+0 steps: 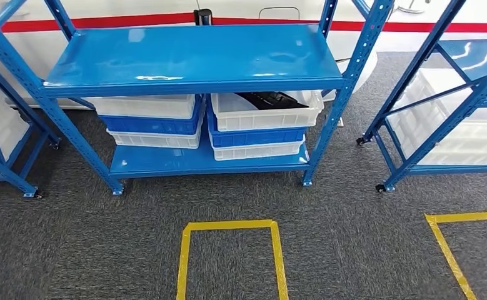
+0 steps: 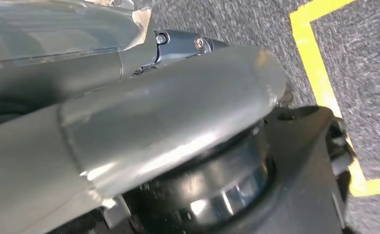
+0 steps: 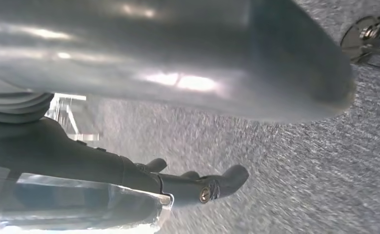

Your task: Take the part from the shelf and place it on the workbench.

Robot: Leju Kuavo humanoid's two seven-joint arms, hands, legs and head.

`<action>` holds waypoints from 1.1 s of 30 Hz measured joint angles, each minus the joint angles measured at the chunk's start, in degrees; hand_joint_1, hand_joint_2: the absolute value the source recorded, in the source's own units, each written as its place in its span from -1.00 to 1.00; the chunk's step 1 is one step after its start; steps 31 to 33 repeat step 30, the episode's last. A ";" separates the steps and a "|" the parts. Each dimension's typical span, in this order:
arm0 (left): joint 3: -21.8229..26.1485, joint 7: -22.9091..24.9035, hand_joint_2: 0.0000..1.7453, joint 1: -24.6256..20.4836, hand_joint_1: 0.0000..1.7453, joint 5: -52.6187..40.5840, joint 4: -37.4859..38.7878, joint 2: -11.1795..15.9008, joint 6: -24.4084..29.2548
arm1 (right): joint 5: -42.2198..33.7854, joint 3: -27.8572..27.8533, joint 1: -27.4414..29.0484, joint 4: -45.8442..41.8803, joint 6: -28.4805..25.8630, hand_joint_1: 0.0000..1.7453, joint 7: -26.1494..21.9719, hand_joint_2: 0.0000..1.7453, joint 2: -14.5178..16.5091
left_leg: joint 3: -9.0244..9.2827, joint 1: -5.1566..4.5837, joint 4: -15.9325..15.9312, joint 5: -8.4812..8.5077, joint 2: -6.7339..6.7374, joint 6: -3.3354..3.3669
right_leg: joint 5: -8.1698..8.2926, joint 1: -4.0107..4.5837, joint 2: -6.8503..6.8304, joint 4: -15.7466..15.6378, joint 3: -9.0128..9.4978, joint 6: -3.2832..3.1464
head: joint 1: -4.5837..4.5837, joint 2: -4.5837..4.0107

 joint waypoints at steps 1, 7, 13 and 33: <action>-0.01 -0.38 -1.00 0.07 -1.00 -0.07 -0.03 0.29 -0.82 | 0.12 0.00 0.10 0.04 -0.01 -1.00 0.01 -1.00 0.02 | -0.04 -0.01 0.01 -0.02 -0.38 -0.01 | -0.99 -0.05 0.26 3.20 -1.77 0.10 | 0.05 0.00; -0.05 -2.00 -1.00 0.96 -1.00 -0.16 -0.13 2.63 -3.64 | 0.47 0.00 0.18 0.13 -0.15 -1.00 0.10 -1.00 0.27 | 0.34 -0.09 0.64 -0.81 -2.23 -1.24 | 6.61 -1.07 0.66 -9.59 2.40 2.36 | 0.20 0.00; -0.14 -2.22 -1.00 1.08 -1.00 -0.10 -0.14 3.52 -3.71 | 0.58 0.00 0.07 0.15 -0.11 -1.00 0.10 -1.00 0.63 | 0.42 -0.18 0.79 -1.07 -2.32 1.15 | 7.54 -0.72 0.65 -10.78 3.10 1.17 | -0.13 0.00; -0.19 3.59 1.00 1.05 -1.00 1.96 -0.09 3.20 3.13 | 1.77 0.00 -0.19 0.15 -0.12 -1.00 0.30 1.00 0.69 | 0.90 -0.05 0.27 -1.22 -2.20 -2.53 | 7.18 -0.06 0.65 -10.69 2.91 0.04 | -0.11 0.00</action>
